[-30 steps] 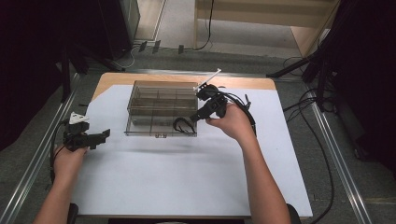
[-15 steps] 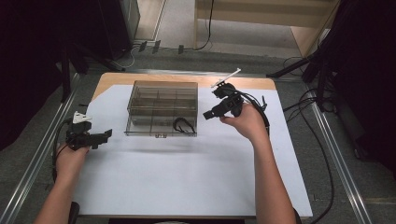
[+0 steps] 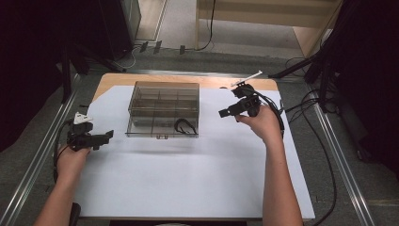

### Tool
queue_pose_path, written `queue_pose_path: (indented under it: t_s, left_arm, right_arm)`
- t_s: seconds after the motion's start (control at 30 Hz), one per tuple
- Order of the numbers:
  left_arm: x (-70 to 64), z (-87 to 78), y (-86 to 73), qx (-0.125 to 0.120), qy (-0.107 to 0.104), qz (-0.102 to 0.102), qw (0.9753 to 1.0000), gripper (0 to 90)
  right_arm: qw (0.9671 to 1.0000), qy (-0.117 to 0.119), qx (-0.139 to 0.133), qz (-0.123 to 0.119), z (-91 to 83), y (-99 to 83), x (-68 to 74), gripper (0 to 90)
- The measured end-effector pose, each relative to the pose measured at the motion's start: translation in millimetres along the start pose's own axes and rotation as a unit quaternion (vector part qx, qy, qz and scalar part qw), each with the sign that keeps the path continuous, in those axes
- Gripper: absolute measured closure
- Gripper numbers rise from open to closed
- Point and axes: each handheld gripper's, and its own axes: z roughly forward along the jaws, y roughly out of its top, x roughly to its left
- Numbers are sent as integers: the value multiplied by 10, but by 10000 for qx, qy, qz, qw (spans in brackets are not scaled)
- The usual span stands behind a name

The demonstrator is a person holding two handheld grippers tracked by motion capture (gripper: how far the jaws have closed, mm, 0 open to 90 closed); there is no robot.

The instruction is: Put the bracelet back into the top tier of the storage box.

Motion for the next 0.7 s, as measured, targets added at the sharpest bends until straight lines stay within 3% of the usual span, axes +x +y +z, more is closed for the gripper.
queue_pose_path:
  t_s: [0.27, 0.53, 0.7]
  left_arm:
    - [-10, 18, 0, 31, -24, 37, 10000, 157]
    - [-10, 22, 2, 49, -32, 40, 10000, 158]
    - [-8, 24, 4, 46, -52, 35, 10000, 157]
  right_arm:
    - [9997, -77, -100, 219, 42, -107, -204, 283]
    - [9985, -160, 81, 509, 99, -210, -392, 258]
    - [9983, -201, 190, 516, 162, -265, -471, 253]
